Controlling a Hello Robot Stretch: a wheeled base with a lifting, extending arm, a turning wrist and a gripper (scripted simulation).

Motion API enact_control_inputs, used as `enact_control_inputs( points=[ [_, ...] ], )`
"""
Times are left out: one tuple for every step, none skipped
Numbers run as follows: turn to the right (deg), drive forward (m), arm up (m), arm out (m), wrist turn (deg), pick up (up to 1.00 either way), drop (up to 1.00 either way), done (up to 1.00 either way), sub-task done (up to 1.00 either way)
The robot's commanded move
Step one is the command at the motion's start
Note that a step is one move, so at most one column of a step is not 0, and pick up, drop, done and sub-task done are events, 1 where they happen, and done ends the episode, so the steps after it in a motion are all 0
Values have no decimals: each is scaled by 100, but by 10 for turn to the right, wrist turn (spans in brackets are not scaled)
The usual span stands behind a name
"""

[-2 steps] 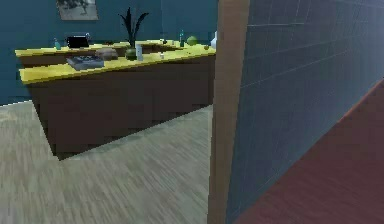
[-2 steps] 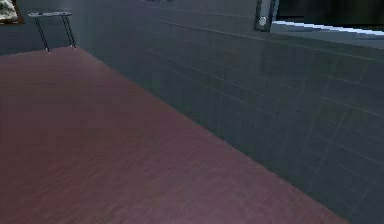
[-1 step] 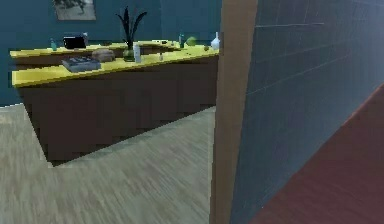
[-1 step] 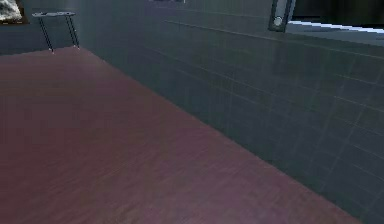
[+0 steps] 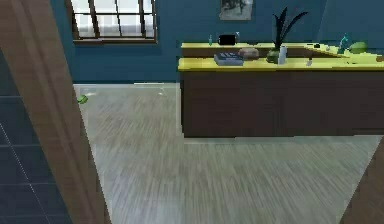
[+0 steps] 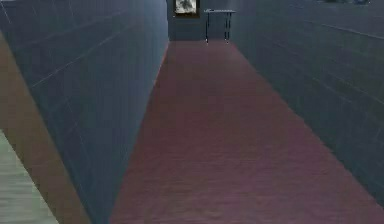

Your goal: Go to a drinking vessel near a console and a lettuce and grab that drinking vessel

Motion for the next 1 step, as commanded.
enact_control_inputs(
  points=[
    [0,70,0,0,0,0,0,0,0]
  ],
)
